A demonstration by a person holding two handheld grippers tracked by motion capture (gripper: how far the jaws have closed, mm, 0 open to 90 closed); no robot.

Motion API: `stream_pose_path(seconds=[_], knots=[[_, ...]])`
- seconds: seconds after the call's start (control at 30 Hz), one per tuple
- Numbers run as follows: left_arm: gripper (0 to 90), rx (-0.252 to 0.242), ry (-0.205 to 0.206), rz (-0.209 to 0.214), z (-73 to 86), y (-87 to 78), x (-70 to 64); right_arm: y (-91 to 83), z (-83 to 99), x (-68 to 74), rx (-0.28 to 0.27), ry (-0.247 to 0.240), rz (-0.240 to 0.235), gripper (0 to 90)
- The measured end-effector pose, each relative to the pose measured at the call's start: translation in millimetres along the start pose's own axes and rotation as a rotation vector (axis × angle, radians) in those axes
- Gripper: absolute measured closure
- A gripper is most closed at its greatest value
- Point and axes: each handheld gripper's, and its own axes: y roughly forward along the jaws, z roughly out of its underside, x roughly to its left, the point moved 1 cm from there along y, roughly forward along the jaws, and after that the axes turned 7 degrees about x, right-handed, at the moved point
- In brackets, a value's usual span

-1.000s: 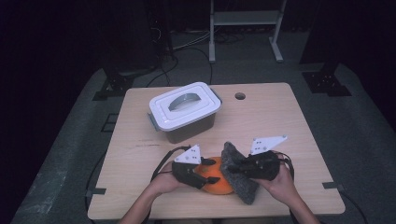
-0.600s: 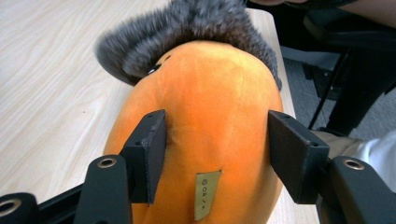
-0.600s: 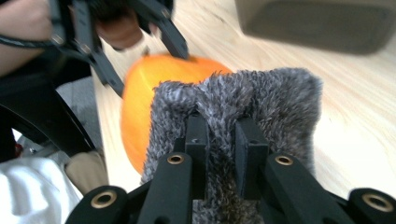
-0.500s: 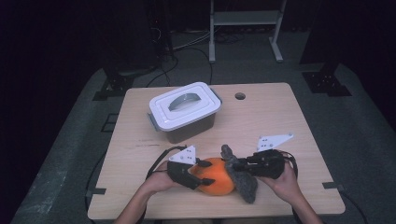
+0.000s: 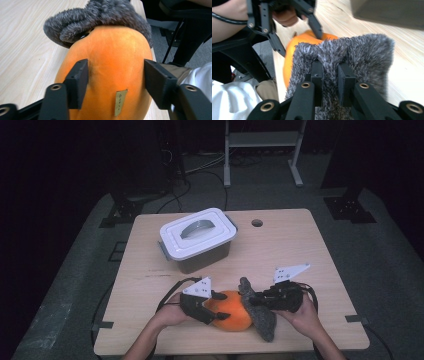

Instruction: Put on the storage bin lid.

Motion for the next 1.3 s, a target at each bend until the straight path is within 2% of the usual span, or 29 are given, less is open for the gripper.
stream_pose_path(seconds=[0.13, 0.23, 0.3, 0.37, 0.47, 0.53, 0.6, 0.7, 0.77, 0.8, 0.87, 0.97, 1.03, 1.1, 1.13, 1.2, 1.23, 1.27, 1.3], knots=[[42.3, -0.015, -0.060, -0.041, 1.4, -6.3, 6.6, -5.2, 3.8, -7.1, 0.014, 0.032, 0.055, 77.2], [42.9, -0.052, -0.122, -0.086, 0.0, -8.2, 10.4, -12.6, -2.8, 1.7, -0.046, 0.007, 0.033, 77.2], [42.9, -0.058, -0.133, -0.097, -1.7, -7.0, 10.3, -11.6, -8.0, 9.4, -0.046, -0.023, 0.029, 77.1], [41.7, -0.047, -0.125, -0.089, -2.9, -3.5, 7.4, -3.5, -8.4, 11.8, -0.006, -0.039, 0.036, 77.2], [39.8, -0.053, -0.108, -0.059, -3.8, 0.1, 3.8, -0.9, -3.6, 4.0, 0.009, -0.013, 0.018, 77.2], [38.4, -0.048, -0.079, -0.036, -5.3, 3.0, 0.5, -4.2, -0.4, -1.9, 0.013, 0.009, 0.045, 77.1], [38.5, -0.036, -0.064, -0.036, -6.6, 6.4, -2.0, -7.3, 1.8, -5.3, 0.014, 0.026, 0.072, 77.2], [39.7, -0.033, -0.059, -0.039, -7.4, 8.7, -2.8, -10.6, -3.5, 3.5, -0.017, -0.002, 0.069, 77.3], [39.8, -0.035, -0.065, -0.047, -8.0, 10.0, -3.5, -10.0, -8.9, 12.2, -0.037, -0.034, 0.027, 77.3], [39.7, -0.033, -0.065, -0.047, -8.4, 10.3, -3.8, -8.5, -10.5, 15.0, -0.038, -0.049, 0.016, 77.3], [39.7, -0.025, -0.059, -0.040, -7.9, 11.1, -4.8, -2.7, -11.7, 19.3, 0.000, -0.075, 0.031, 77.2], [39.8, -0.022, -0.046, -0.029, -7.4, 12.1, -5.9, -1.1, -8.0, 12.4, 0.015, -0.055, 0.011, 77.3], [39.8, -0.010, -0.022, -0.004, -7.5, 13.6, -7.7, -7.8, 0.0, -3.0, 0.007, 0.008, 0.029, 77.3], [39.9, -0.007, -0.008, 0.016, -6.9, 13.9, -9.2, -12.2, 4.0, -9.6, -0.004, 0.042, 0.054, 77.2], [39.8, -0.006, -0.010, 0.022, -7.2, 13.3, -9.0, -12.8, 4.7, -10.7, -0.008, 0.051, 0.048, 77.2], [38.3, -0.024, -0.029, 0.050, -9.8, 9.4, -7.2, -9.2, 4.3, -9.3, 0.007, 0.043, 0.039, 77.1], [36.2, -0.024, -0.029, 0.050, -9.8, 9.4, -7.2, -6.3, 4.1, -8.3, 0.016, 0.034, 0.032, 77.2], [33.5, -0.060, -0.051, 0.043, -12.4, 4.0, -5.1, -4.1, 4.2, -7.3, 0.026, 0.030, 0.022, 77.1], [30.9, -0.060, -0.051, 0.043, -12.4, 4.0, -5.1, -4.1, 4.2, -7.3, 0.026, 0.030, 0.022, 77.1]])
